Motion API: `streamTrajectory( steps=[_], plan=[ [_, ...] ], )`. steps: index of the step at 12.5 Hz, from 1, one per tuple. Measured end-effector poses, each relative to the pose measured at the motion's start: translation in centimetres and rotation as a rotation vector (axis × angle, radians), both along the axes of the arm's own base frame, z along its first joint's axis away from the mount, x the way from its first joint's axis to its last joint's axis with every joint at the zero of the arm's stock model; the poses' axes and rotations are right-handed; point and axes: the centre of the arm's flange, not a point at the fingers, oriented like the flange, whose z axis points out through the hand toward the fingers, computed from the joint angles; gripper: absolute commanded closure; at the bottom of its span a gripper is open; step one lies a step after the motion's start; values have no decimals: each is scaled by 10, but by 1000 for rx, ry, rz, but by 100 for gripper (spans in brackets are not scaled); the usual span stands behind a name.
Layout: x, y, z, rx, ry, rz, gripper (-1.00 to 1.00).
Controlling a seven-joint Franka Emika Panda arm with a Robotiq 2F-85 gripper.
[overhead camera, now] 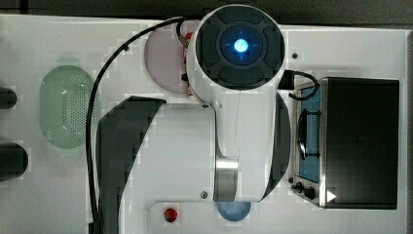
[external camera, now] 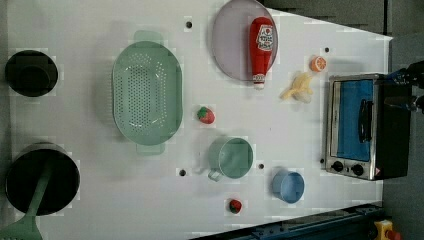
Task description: Pick ketchup from plate and place it on table.
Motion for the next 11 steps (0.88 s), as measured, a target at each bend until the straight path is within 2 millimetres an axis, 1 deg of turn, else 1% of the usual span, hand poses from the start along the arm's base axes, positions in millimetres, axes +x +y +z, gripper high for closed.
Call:
streamTrajectory(
  steps=[1, 2, 3, 4, 5, 6, 7, 8, 9, 10, 11],
  plan=[
    [-24, -4, -5, 5, 99, -9, -58],
    [-48, -11, -4, 7, 154, -24, -81],
    [-64, -20, 5, 9, 155, -44, -99],
    [-73, -26, 20, 13, 129, -60, -100],
    [-77, -31, 35, 20, 92, -73, -100],
    [-78, -33, 46, 26, 60, -79, -100],
    [-76, -32, 52, 26, 35, -79, -100],
    [-72, -30, 51, 25, 28, -74, -100],
    [-65, -26, 43, 23, 39, -66, -100],
    [-54, -22, 30, 24, 44, -56, -100],
    [-39, -16, 12, 25, 49, -44, -100]
  ],
)
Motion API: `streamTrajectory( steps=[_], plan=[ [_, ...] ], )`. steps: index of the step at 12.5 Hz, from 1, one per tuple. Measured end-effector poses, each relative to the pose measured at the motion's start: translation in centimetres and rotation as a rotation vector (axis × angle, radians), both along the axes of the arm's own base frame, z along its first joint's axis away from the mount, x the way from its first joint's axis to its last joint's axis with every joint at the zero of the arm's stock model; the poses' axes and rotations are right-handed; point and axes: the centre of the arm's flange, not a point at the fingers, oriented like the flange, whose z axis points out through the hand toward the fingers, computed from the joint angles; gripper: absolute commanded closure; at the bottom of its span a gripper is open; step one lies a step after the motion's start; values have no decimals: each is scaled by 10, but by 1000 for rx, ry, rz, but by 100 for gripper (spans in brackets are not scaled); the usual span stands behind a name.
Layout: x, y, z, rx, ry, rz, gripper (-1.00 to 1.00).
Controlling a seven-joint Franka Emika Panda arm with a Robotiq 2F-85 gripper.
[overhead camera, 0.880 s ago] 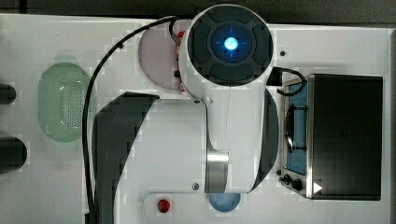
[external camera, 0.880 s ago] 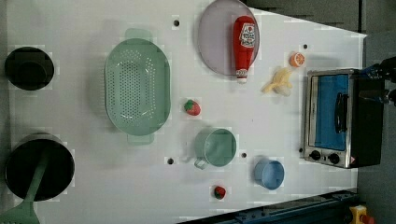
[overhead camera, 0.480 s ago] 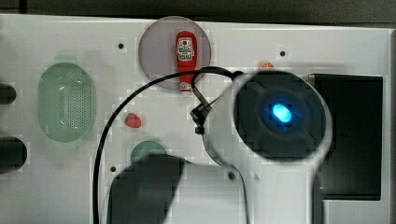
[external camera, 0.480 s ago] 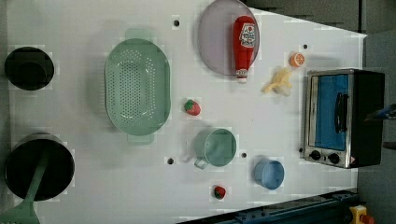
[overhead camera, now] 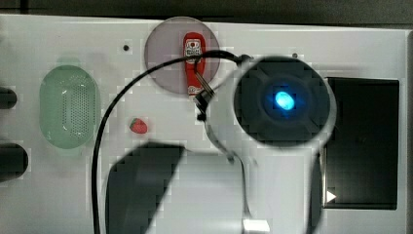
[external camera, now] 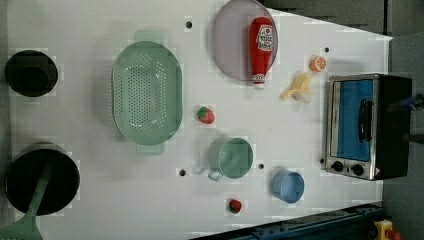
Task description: Pick ketchup from plate and place it on table.
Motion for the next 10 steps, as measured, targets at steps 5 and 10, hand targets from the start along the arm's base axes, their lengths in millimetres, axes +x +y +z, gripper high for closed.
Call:
streamTrajectory(
  steps=[5, 10],
  plan=[
    [67, 30, -133, 24, 60, 75, -100],
    [89, 54, -221, 71, 86, 322, -100]
  ],
)
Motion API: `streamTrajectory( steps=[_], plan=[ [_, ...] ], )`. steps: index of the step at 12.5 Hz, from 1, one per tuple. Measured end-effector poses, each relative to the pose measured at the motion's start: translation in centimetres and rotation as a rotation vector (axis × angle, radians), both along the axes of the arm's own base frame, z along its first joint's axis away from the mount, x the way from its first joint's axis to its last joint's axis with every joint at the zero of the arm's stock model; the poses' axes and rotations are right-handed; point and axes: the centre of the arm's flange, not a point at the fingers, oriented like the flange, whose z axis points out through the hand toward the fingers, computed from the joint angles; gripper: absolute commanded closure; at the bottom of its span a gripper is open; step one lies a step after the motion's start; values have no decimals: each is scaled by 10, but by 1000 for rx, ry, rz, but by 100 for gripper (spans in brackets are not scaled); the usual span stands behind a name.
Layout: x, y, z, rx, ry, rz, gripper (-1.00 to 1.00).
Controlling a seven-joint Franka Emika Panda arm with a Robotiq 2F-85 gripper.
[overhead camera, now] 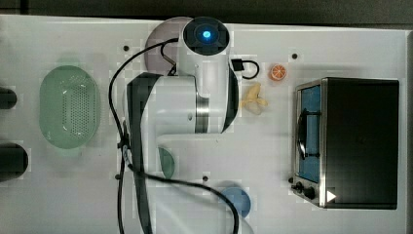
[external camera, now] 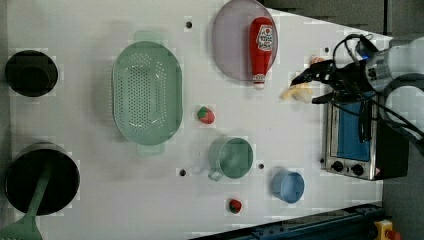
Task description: Pick ketchup from plate and place it on table.
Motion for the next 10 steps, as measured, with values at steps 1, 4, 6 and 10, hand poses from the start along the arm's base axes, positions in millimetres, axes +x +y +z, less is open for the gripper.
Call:
streamTrajectory(
  steps=[1, 4, 6, 10],
  plan=[
    [4, 2, -10, 16, -7, 68, -100],
    [31, 1, -40, 48, -78, 242, -100],
    [50, -2, -63, 61, -107, 313, -100],
    [62, -4, -120, 80, -131, 359, -100]
  ],
)
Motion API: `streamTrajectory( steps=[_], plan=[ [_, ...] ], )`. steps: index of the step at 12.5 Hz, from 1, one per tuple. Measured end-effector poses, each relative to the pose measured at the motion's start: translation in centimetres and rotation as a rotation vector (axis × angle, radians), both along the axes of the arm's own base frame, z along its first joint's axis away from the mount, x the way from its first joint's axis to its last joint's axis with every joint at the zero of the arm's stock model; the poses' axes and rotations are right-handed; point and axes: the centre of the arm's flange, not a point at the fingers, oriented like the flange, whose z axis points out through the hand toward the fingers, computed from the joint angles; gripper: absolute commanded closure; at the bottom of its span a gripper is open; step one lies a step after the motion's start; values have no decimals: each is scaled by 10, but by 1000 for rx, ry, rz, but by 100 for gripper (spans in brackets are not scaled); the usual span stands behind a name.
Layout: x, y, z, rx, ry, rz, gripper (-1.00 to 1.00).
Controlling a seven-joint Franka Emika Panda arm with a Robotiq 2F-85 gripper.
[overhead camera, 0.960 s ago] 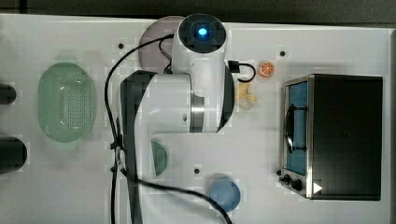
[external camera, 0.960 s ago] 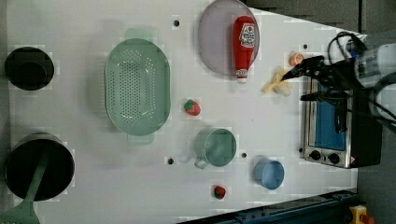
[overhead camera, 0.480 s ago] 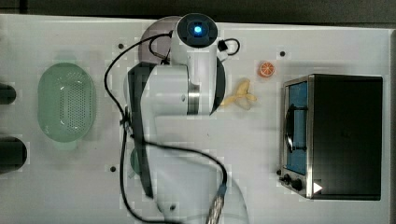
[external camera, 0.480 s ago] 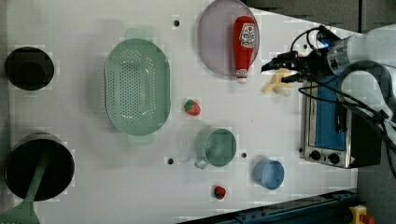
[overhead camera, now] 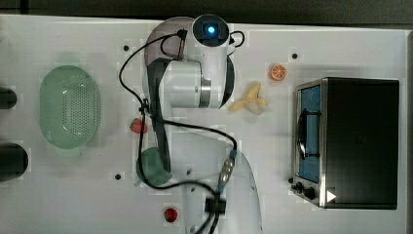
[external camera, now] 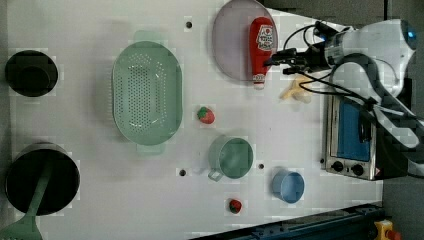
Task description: Pick ketchup from plate and place it on table.
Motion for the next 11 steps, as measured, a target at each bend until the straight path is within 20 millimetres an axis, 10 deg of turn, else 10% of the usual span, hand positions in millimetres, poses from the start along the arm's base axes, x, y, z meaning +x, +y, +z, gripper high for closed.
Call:
streamTrajectory(
  steps=[7, 11],
  plan=[
    [14, 8, -96, -37, -109, 71, -100],
    [20, 6, -97, -48, -161, 75, -91]
  ],
)
